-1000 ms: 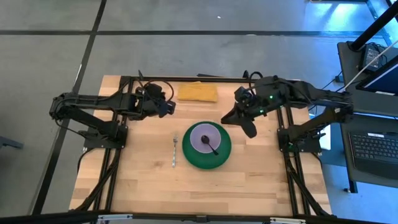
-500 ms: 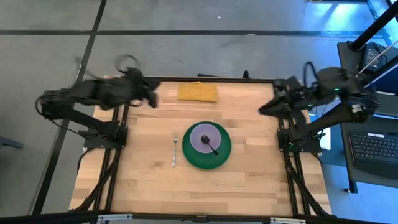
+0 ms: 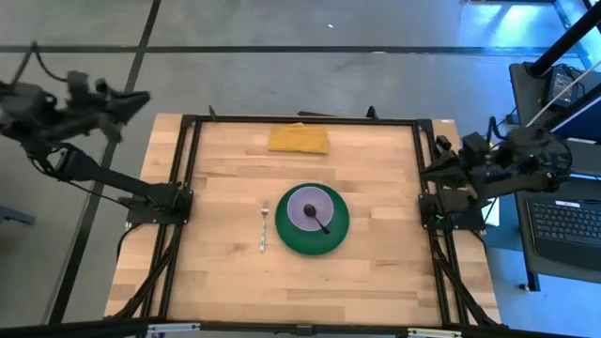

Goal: Set table place
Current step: Return to Home Position

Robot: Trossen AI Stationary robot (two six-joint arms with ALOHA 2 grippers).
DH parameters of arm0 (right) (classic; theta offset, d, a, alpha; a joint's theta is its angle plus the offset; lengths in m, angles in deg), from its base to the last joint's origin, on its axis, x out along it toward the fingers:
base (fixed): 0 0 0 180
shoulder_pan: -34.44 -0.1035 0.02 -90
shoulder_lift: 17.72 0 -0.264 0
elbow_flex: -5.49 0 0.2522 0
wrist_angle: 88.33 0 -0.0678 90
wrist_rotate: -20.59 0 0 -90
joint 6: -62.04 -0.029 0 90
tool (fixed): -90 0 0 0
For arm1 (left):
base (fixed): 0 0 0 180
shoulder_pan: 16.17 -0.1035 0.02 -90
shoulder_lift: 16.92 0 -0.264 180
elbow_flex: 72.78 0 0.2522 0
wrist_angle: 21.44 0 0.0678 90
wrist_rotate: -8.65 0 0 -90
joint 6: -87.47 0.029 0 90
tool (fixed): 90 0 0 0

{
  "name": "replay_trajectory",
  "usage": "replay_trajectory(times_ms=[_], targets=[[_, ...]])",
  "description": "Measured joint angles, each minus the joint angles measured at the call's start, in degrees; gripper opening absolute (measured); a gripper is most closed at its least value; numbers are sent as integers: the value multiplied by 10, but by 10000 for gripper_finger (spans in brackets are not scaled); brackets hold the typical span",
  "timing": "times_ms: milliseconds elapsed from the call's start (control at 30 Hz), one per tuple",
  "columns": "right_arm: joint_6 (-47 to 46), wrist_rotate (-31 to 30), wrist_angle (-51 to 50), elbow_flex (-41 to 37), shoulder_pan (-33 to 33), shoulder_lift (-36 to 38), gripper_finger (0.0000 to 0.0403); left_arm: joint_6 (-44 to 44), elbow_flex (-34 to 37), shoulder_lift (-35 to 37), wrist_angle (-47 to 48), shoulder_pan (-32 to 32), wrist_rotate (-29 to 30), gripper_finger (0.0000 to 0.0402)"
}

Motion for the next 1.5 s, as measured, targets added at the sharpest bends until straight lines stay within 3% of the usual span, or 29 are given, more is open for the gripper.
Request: replay_trajectory(times_ms=[167,267,433,633,833,1033,1500], targets=[[24,54,234,-180,0,96,53,-57,134,85,-23,-2,-55,53],[8,67,344,-279,0,137,53,-55,246,135,-105,-1,-94,57],[-49,67,498,-411,0,166,53,-59,448,201,-323,-1,-202,64],[-67,67,593,-479,0,168,53,-76,642,258,-492,-1,-234,71],[-60,67,597,-503,0,168,53,-70,801,324,-668,-1,-235,76],[-74,67,607,-522,0,169,53,-95,881,383,-712,-2,-238,79],[-78,67,663,-589,0,213,53,-46,885,383,-722,-2,-233,56]])
